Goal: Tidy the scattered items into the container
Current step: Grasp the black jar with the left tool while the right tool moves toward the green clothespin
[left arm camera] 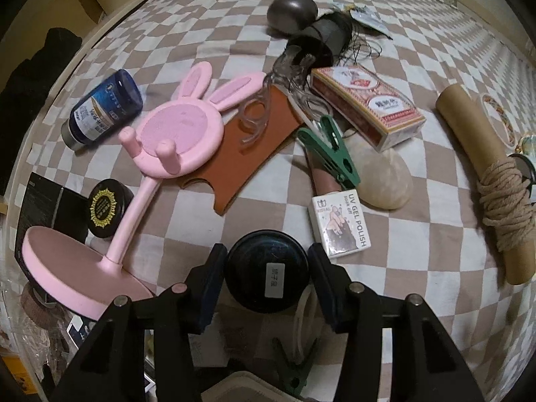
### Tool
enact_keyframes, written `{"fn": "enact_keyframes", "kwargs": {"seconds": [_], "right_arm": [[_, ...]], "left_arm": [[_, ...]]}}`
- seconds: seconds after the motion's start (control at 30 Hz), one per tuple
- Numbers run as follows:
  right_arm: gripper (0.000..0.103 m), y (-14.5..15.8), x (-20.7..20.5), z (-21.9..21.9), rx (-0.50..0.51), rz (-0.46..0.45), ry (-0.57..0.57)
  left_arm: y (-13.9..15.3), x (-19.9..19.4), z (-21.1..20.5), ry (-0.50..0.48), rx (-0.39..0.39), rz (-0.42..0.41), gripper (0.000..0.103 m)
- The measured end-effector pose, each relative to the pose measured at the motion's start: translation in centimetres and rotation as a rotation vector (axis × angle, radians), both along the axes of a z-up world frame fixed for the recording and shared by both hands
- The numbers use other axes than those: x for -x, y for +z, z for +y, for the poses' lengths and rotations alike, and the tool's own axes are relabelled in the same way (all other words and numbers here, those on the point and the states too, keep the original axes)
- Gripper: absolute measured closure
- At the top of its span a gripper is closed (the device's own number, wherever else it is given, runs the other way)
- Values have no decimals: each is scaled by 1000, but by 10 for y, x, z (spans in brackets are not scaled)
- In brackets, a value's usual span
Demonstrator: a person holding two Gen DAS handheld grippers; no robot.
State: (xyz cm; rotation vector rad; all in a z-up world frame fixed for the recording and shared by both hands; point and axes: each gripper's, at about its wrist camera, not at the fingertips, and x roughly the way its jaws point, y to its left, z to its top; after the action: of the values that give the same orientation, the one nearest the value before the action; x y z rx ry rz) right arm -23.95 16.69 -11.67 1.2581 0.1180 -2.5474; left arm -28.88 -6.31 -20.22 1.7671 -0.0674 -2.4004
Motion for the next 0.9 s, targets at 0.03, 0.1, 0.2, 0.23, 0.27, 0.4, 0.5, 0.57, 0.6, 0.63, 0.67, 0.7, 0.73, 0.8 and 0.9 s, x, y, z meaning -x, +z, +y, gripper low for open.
{"fn": "enact_keyframes", "kwargs": {"seconds": [0.03, 0.1, 0.2, 0.23, 0.27, 0.4, 0.5, 0.57, 0.6, 0.63, 0.67, 0.7, 0.73, 0.8, 0.9], "right_arm": [[0, 1, -1, -3, 4, 0, 7], [0, 2, -3, -10, 12, 1, 22], [0, 4, -5, -20, 25, 2, 43], [0, 4, -6, -23, 29, 2, 50], [0, 4, -7, -27, 34, -1, 59], [0, -4, -12, -48, 25, -8, 100], [0, -13, -15, -59, 27, -18, 116], [1, -20, -18, -66, 22, -28, 126], [2, -24, -19, -70, 19, -33, 132], [6, -27, -20, -74, 27, -43, 136], [11, -30, -20, -78, 39, -54, 139], [12, -33, -21, -81, 52, -66, 141], [13, -36, -21, -85, 82, -85, 144], [13, -42, -22, -92, 137, -123, 144], [16, -52, -21, -104, 214, -192, 124]], "left_arm": [[3, 0, 0, 0, -5, 7, 53], [8, 1, -1, 1, -15, 20, 53], [17, 1, -3, 3, -30, 41, 53], [20, 1, -3, 3, -35, 48, 53], [22, 2, -4, 3, -40, 55, 53], [34, 2, -5, 5, -60, 82, 53], [39, 0, -9, 7, -71, 95, 53], [41, -4, -14, 8, -75, 99, 53], [42, -6, -16, 9, -78, 101, 53], [43, -8, -18, 10, -80, 102, 53], [43, -10, -20, 10, -82, 104, 53], [44, -12, -23, 11, -85, 106, 53], [45, -13, -24, 11, -87, 108, 53], [47, -15, -26, 11, -92, 112, 53], [48, -14, -28, 8, -83, 113, 53]]}}
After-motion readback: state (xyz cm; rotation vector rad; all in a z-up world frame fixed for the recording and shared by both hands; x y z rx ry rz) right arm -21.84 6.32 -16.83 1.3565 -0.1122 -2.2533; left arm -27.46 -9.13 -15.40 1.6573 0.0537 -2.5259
